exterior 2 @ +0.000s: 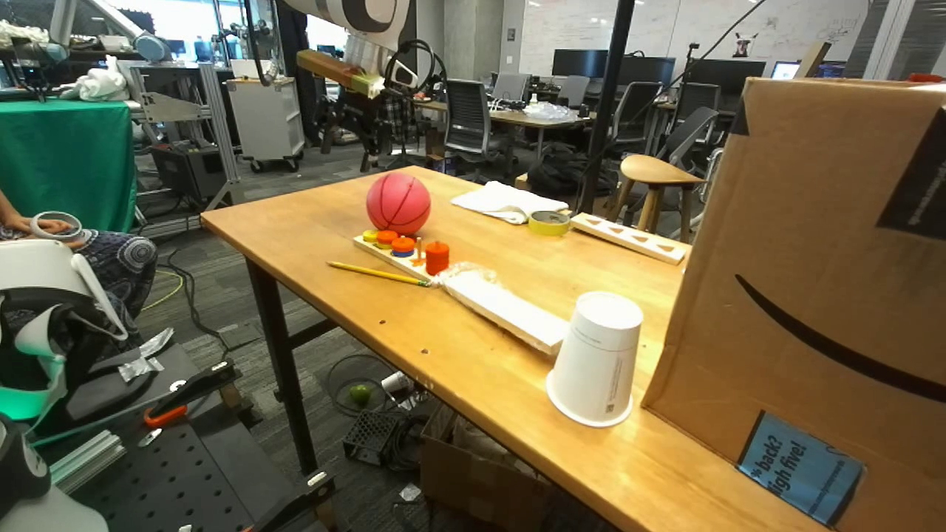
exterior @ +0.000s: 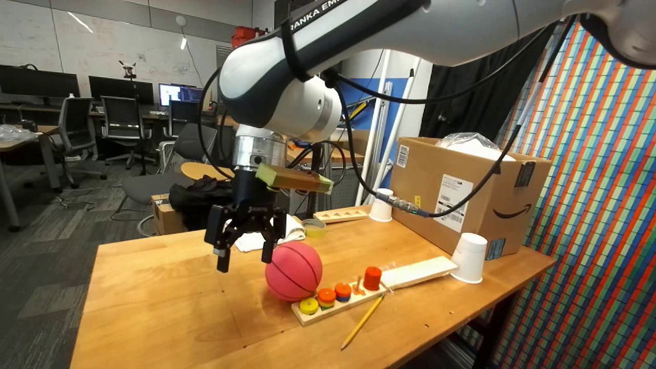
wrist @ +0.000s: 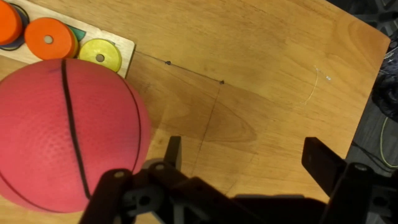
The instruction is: Push the ball towards the box
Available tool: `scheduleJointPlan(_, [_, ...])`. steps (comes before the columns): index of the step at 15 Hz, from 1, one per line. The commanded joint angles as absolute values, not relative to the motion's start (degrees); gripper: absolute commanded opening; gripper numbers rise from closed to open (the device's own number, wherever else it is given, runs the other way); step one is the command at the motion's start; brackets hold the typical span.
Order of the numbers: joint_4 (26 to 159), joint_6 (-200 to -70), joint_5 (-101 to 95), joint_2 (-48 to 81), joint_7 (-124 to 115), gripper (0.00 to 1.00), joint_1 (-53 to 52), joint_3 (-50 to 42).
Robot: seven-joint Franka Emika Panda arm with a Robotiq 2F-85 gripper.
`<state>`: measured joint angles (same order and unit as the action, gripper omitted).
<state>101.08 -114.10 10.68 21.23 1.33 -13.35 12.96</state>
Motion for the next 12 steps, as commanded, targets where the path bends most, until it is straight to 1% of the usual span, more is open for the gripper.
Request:
scheduleJointPlan(1, [98.2, -112.4, 12.7, 23.0, 2.1, 1.00, -12.6, 13.3])
scheduleJointPlan(8, [96.7, -107.7, 18.4, 25.6, 5.7, 1.00, -10.0, 13.4])
scheduleJointPlan(12, [97.2, -108.8, 20.9, 26.4, 7.7, 1.00, -6.2, 11.4])
